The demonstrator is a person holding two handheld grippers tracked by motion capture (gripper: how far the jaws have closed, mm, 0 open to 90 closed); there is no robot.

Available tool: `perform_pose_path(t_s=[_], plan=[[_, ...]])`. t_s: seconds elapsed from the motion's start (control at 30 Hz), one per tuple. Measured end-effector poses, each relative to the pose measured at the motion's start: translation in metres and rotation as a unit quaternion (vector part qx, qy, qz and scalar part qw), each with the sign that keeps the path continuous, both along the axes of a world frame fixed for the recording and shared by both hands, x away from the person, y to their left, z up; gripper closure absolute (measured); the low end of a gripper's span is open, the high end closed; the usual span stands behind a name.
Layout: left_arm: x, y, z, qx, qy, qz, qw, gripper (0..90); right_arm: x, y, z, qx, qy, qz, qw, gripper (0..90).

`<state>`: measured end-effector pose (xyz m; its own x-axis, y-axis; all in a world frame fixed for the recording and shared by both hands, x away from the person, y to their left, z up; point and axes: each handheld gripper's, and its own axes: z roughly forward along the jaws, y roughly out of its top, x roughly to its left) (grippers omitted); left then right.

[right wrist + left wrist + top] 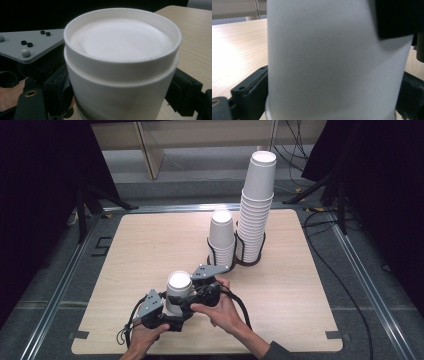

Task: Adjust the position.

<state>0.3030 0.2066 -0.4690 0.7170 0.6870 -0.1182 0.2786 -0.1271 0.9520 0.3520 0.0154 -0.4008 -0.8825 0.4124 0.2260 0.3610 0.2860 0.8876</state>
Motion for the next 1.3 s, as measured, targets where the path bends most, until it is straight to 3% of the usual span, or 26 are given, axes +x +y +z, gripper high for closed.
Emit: perform_pose_path(t_s=[0.13,0.3,0.33,0.43,0.53,0.6,0.7,0.8,0.87,1.03,1.07,1.1,1.13,1.23,1.27,1.3], plan=[[0.0,0.0,0.0,0.012,-0.004,-0.004,0.9999,7.7,0.0,-0.001,-0.001,-0.004,0.003,0.002,1.0,18.0],[0.0,0.0,0.001,0.01,-0.015,-0.011,0.9998,11.2,0.0,-0.004,0.003,-0.013,0.003,0.007,0.9999,15.6],[-0.001,0.001,0.003,0.027,-0.01,-0.011,0.9995,11.6,0.0,-0.005,0.005,-0.014,0.002,0.009,0.9999,15.8],[-0.001,0.002,0.003,0.032,-0.015,-0.017,0.9992,12.5,0.001,-0.012,0.012,-0.016,-0.002,0.014,0.9998,15.6],[-0.001,0.003,0.006,0.079,-0.037,-0.029,0.9957,13.0,0.002,-0.019,0.018,-0.014,0.002,0.021,0.9997,15.6],[-0.002,0.003,0.007,0.094,-0.038,-0.035,0.9942,13.2,0.001,-0.023,0.021,-0.018,0.015,0.027,0.9994,15.6],[-0.004,0.001,0.007,0.111,-0.041,-0.039,0.9922,13.3,0.002,-0.028,0.023,-0.027,0.01,0.04,0.9988,15.7],[-0.006,0.001,0.009,0.15,-0.045,-0.05,0.9864,13.3,0.001,-0.032,0.024,-0.035,0.012,0.051,0.998,15.7],[-0.008,-0.001,0.008,0.154,-0.044,-0.051,0.9858,13.4,0.0,-0.033,0.024,-0.048,0.013,0.059,0.997,15.7],[-0.013,-0.004,0.009,0.202,-0.045,-0.066,0.9761,13.6,-0.003,-0.032,0.02,-0.081,0.02,0.079,0.9934,15.9],[-0.013,-0.004,0.01,0.209,-0.047,-0.069,0.9743,13.7,-0.004,-0.031,0.019,-0.083,0.025,0.081,0.9929,16.0],[-0.013,-0.004,0.01,0.209,-0.047,-0.069,0.9743,13.7,-0.004,-0.031,0.019,-0.083,0.025,0.081,0.9929,16.0],[-0.014,-0.005,0.009,0.218,-0.052,-0.077,0.9715,13.8,-0.005,-0.031,0.018,-0.092,0.03,0.085,0.9916,16.2],[-0.016,-0.006,0.009,0.238,-0.058,-0.081,0.9662,13.9,-0.005,-0.03,0.015,-0.099,0.034,0.092,0.9903,16.7],[-0.016,-0.007,0.009,0.239,-0.06,-0.083,0.9656,14.0,-0.005,-0.03,0.014,-0.103,0.035,0.095,0.9896,16.9],[-0.016,-0.006,0.01,0.249,-0.063,-0.084,0.9628,14.0,-0.006,-0.03,0.013,-0.102,0.041,0.095,0.9894,17.2]])
